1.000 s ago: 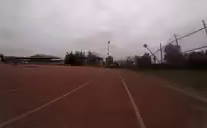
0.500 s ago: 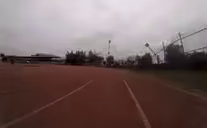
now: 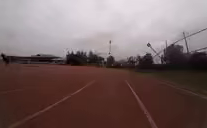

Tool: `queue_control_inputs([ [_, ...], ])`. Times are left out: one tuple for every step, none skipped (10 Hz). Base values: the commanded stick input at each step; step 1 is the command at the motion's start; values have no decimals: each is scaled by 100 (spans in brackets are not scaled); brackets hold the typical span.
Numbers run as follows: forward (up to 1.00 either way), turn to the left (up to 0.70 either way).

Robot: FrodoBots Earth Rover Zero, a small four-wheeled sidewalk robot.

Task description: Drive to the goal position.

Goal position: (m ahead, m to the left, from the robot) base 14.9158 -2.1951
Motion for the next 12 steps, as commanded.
queue_control_inputs([
  [70,0],
  [70,0],
  [70,0],
  [70,0],
  [70,0],
  [70,0],
  [70,0],
  [70,0],
  [70,0],
  [70,0],
  [70,0],
  [70,0],
])
